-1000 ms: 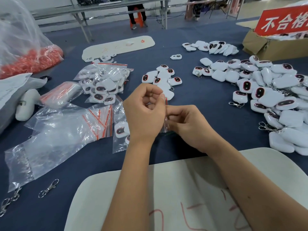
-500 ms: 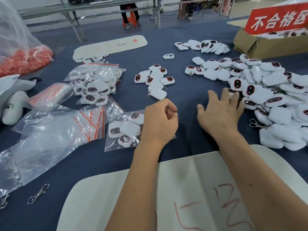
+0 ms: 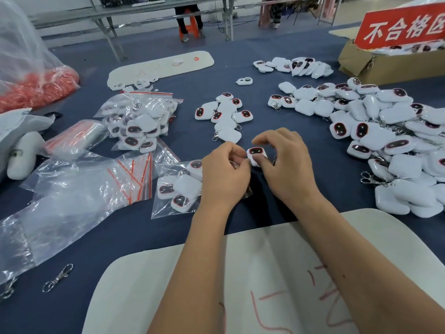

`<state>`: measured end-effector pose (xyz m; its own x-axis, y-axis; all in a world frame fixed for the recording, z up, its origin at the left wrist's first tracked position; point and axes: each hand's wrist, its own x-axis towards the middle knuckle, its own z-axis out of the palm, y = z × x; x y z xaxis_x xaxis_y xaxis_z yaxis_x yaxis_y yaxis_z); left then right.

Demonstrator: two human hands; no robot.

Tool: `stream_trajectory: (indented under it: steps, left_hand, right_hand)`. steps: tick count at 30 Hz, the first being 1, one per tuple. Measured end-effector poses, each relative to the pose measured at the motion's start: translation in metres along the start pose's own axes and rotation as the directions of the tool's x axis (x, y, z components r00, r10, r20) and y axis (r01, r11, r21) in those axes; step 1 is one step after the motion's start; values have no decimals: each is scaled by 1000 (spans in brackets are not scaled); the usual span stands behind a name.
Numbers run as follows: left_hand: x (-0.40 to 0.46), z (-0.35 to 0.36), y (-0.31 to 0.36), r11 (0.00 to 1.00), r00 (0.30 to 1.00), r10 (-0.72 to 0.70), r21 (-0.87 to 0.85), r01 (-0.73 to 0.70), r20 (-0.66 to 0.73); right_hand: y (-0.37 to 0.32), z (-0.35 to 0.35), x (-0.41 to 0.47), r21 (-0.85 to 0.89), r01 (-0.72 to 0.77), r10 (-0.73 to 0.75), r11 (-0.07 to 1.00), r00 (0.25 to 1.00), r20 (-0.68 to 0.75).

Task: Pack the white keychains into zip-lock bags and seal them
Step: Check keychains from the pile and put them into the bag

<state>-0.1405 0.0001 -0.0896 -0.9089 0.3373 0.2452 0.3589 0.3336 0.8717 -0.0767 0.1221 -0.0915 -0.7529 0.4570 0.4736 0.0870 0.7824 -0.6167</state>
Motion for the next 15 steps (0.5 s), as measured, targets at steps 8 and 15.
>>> stream_trajectory:
  steps: [8,15]
  left_hand:
    - [-4,4,3,994,996,90,-62,-89,9]
    - [2,-4,1,982,999,-13,-191,6,-31]
  right_hand:
    - [3,2,5,-58,-116,125,992,975,185]
    - [2,-6,4,516,-163,71,841,978,194]
